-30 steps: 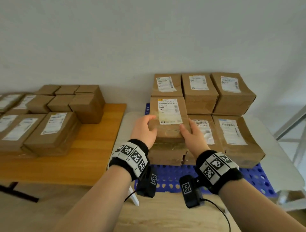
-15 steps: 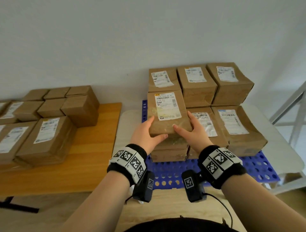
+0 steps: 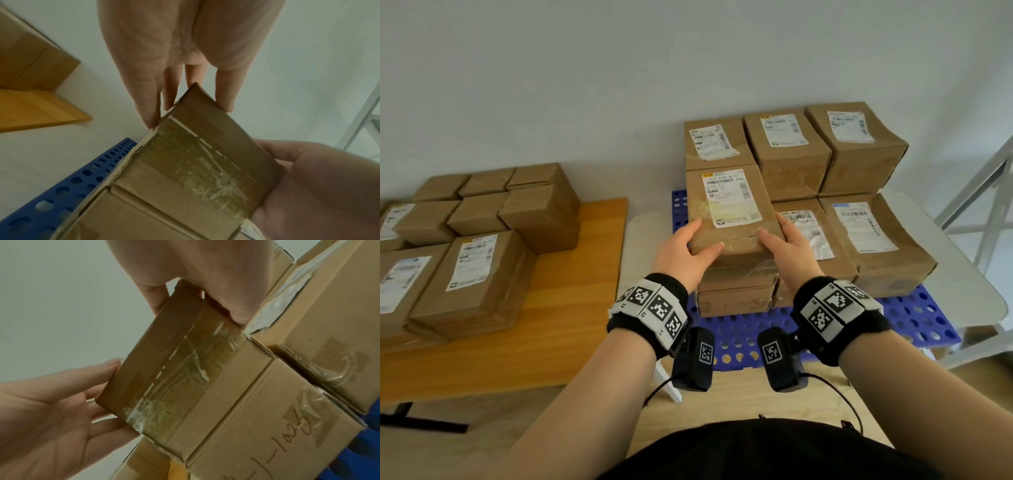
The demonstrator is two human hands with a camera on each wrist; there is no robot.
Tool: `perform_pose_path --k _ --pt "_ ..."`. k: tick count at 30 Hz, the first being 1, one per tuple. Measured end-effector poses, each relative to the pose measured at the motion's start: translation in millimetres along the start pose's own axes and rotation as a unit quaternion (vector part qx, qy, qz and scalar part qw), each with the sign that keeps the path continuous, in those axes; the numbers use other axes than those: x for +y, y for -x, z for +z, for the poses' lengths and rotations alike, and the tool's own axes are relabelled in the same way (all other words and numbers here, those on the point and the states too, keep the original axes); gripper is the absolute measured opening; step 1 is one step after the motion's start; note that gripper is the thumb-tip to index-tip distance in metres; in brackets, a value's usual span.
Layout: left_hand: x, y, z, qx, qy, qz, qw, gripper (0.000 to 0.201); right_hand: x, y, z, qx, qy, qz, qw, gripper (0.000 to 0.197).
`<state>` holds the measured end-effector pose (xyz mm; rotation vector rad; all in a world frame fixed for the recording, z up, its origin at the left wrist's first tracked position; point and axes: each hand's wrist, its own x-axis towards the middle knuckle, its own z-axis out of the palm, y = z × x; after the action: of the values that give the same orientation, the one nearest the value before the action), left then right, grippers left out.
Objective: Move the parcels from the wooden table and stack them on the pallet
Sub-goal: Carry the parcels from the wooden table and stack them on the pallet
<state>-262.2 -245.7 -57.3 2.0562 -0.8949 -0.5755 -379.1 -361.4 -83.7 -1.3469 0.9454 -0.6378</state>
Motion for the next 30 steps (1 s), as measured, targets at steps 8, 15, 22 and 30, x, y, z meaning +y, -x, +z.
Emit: perform_pose_path --k 8,15,22,30 --pt "-0.3 -0.5 1.7 0.002 0.023 0.0 1.0 0.061 -1.2 -1.4 -0.2 0.003 -0.006 0.01 1.0 0.054" --pt "-2.2 1.3 4.1 0.008 0.03 0.001 1.0 0.06 -3.4 3.4 -0.3 -0.001 -0.015 0.008 1.0 0.047" --pt "-2.5 4.3 3.0 0.013 0.038 -0.006 0.999 0.059 -3.0 4.7 0.7 -0.001 -0.017 0.005 1.0 0.045" --pt "-0.5 9.8 2.4 0.008 0.043 -0.015 0.999 0.059 -2.0 5.4 2.6 0.001 0.011 0.0 1.0 0.049"
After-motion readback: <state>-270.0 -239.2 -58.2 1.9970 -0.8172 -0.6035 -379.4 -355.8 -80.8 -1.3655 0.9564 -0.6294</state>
